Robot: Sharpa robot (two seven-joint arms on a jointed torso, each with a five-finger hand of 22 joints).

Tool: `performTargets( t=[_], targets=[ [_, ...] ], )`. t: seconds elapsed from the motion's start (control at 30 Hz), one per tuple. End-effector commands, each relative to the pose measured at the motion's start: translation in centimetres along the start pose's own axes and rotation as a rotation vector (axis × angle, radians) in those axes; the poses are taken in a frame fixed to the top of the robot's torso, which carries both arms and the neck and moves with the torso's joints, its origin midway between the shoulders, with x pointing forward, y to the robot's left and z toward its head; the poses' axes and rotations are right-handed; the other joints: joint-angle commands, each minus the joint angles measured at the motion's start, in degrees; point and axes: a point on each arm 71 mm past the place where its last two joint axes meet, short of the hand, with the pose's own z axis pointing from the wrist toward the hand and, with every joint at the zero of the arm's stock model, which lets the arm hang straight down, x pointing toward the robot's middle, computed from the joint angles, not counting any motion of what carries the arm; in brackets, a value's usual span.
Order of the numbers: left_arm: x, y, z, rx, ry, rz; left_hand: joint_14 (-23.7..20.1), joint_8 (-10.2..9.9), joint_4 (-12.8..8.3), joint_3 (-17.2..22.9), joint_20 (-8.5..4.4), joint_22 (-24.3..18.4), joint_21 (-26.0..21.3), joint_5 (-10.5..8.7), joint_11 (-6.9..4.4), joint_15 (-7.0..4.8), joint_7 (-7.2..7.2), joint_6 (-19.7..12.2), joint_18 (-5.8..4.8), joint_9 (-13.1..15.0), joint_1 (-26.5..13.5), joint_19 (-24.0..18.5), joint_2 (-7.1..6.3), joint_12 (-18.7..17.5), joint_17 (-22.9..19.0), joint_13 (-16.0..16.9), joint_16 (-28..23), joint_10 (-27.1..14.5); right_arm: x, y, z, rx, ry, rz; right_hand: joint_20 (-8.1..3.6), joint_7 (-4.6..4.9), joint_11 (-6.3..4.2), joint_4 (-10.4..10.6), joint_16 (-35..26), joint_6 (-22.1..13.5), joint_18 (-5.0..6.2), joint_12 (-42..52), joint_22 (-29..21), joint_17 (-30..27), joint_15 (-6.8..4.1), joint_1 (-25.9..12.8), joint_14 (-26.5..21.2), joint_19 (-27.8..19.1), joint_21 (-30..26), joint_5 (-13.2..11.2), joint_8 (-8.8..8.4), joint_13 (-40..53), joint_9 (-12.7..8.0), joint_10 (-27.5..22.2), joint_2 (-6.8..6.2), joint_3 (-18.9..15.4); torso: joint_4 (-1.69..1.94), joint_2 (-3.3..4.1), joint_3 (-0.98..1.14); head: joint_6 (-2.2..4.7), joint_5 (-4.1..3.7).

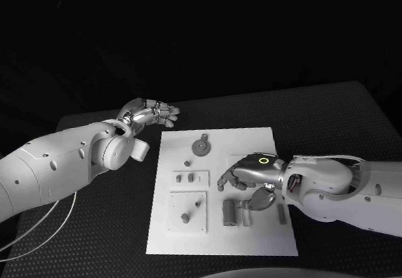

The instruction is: Assemble the parts on the task board

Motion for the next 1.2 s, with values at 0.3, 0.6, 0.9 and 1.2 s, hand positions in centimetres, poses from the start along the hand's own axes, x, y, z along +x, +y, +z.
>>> performTargets(
  t=[0.3,0.6,0.9,1.2],
  targets=[
    [0.3,-0.1,0.0,0.009,0.017,-0.009,0.2,0.3,0.3,0.0,0.21,0.1,-0.3,-0.06,0.15,0.30,-0.05,-0.1,-0.43,-0.1,0.2,0.3,0.53,0.4,0.1,-0.1,-0.3,-0.3,0.3,-0.4,0.2,0.097,0.011,0.129,-0.96,1.29,0.94,-0.4,0.4,7.9,-0.09,0.7,-0.6,-0.9,0.92,-5.0,1.6,1.5,-0.1,-0.3,8.96,-0.9,8.6,1.7,0.74,-10.1,-0.03,0.03,-0.01,-0.03,-0.12],
    [0.4,-0.2,0.0,0.010,0.020,-0.009,0.2,0.4,0.3,0.0,0.22,0.1,-0.3,-0.06,0.15,0.30,-0.05,-0.1,-0.43,-0.1,0.2,0.3,0.54,0.4,0.1,-0.1,-0.3,-0.3,1.5,0.3,0.5,0.092,0.030,0.075,-1.64,-0.88,-1.02,-0.3,0.5,4.9,-0.09,1.0,-1.5,-1.7,-0.90,-5.7,1.6,2.1,-0.6,-0.1,21.82,-1.6,33.5,1.7,0.69,-13.7,0.02,0.03,0.02,-0.07,-0.15],
    [0.4,-0.2,0.0,0.010,0.022,-0.010,0.2,0.4,0.3,0.0,0.23,0.1,-0.3,-0.07,0.15,0.30,-0.05,-0.1,-0.43,-0.1,0.2,0.3,0.55,0.4,0.2,-0.1,-0.3,-0.3,2.6,1.1,0.7,0.075,0.038,0.045,-1.88,-1.53,-1.58,-0.3,0.6,5.9,-0.09,1.4,-1.6,-1.9,-1.42,-5.4,1.8,2.3,-0.4,-0.1,22.43,-1.7,38.8,2.2,0.40,-13.6,0.03,0.02,0.00,-0.24,-0.11],
    [0.4,-0.2,0.0,0.009,0.023,-0.010,0.2,0.4,0.3,-0.1,0.24,0.1,-0.3,-0.07,0.15,0.31,-0.04,-0.1,-0.43,-0.1,0.2,0.3,0.57,0.4,0.2,-0.1,-0.4,-0.3,3.1,1.1,0.8,0.074,0.034,0.014,-2.07,-1.86,-1.89,-0.3,0.7,6.8,-0.09,1.7,-1.7,-2.1,-1.70,-5.1,2.0,2.6,-0.3,-0.1,21.83,-1.7,41.2,2.6,0.38,-13.3,0.00,0.01,-0.01,-0.27,-0.04]
  ],
)
